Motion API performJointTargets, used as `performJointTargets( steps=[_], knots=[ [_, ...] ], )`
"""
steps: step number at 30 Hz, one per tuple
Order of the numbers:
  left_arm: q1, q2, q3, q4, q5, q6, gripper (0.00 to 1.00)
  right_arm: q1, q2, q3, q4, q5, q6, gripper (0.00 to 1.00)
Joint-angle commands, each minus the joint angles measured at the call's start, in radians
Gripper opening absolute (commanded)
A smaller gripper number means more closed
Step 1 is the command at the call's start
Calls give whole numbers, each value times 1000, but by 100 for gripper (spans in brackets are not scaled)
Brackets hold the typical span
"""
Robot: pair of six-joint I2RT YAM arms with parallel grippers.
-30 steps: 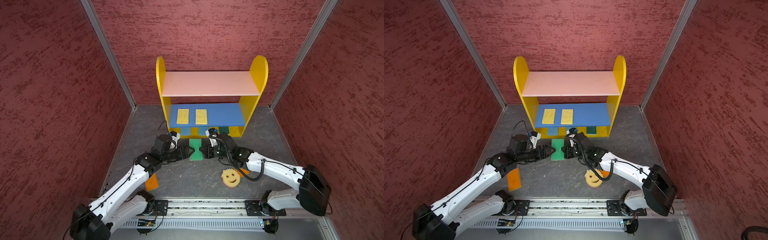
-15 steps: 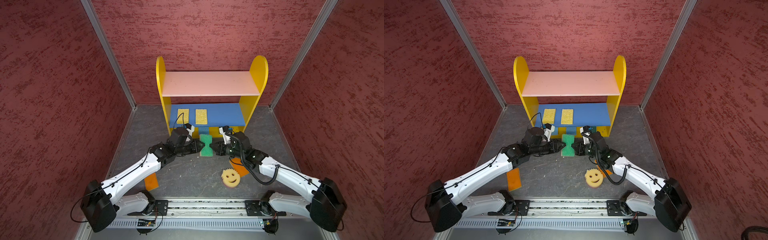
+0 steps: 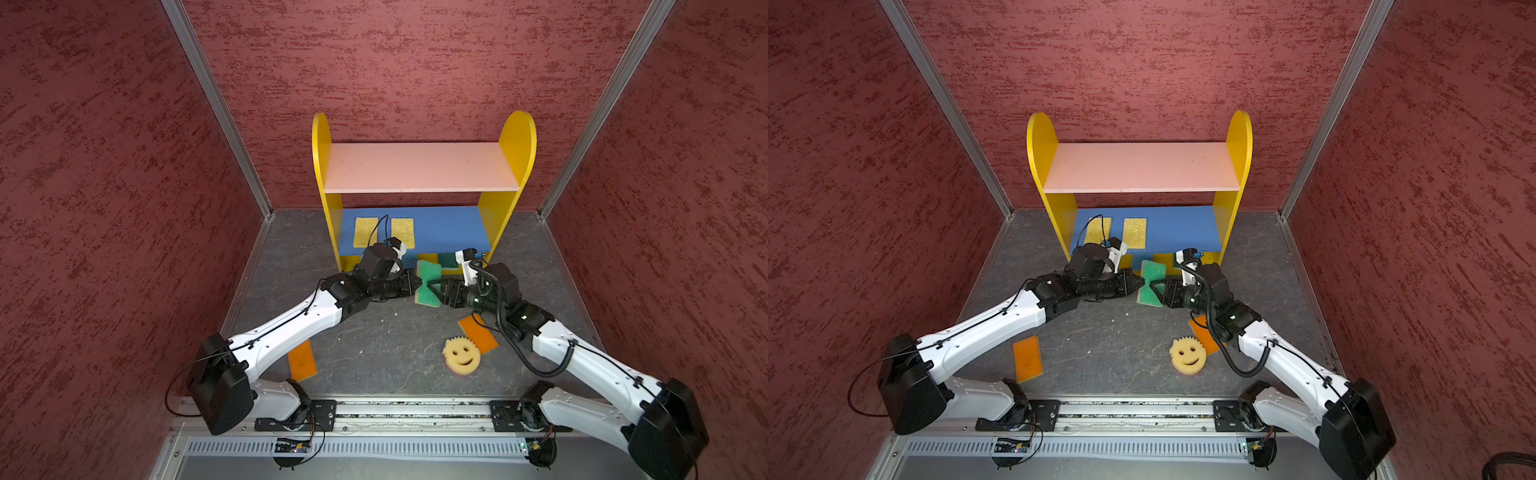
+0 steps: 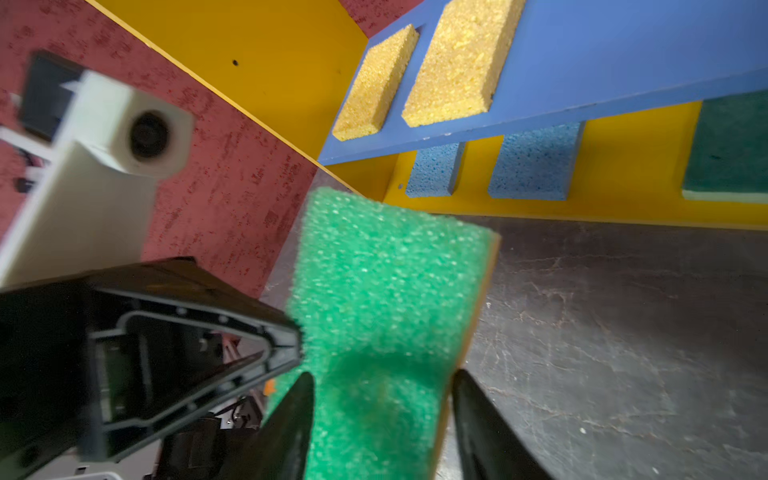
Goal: Place and organize the cleaning sponges onto the shelf
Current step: 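Carry the green sponge toward the shelf with the right gripper while left gripper approaches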
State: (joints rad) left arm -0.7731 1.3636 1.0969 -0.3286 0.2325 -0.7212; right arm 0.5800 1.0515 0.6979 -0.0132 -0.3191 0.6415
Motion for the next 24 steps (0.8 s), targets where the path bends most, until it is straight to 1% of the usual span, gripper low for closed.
performJointTargets(
  steps=[1, 3, 6, 10, 13, 15, 21, 24],
  knots=[
    [-5, 1, 17, 33, 12, 15, 4, -30, -59, -13, 14, 2, -6, 73],
    [0, -1, 18, 30, 5, 16, 3, -42, -86, -31, 22, -3, 0, 74],
    [5, -11, 12, 39, 2, 11, 3, -55, -121, -86, 90, -34, 57, 77],
    [18, -28, 4, 45, -11, 12, 3, -64, -143, -223, 321, -94, 209, 77],
    [24, -49, -25, 86, -16, -10, 3, -64, -116, -288, 471, -144, 305, 68],
    [32, -55, -35, 96, -12, -13, 3, -65, -97, -307, 522, -165, 341, 60],
    [44, -61, -37, 98, -6, -17, 3, -65, -48, -316, 613, -203, 380, 49],
    [46, -63, -41, 104, -10, -18, 3, -65, -28, -316, 655, -215, 391, 40]
  ],
)
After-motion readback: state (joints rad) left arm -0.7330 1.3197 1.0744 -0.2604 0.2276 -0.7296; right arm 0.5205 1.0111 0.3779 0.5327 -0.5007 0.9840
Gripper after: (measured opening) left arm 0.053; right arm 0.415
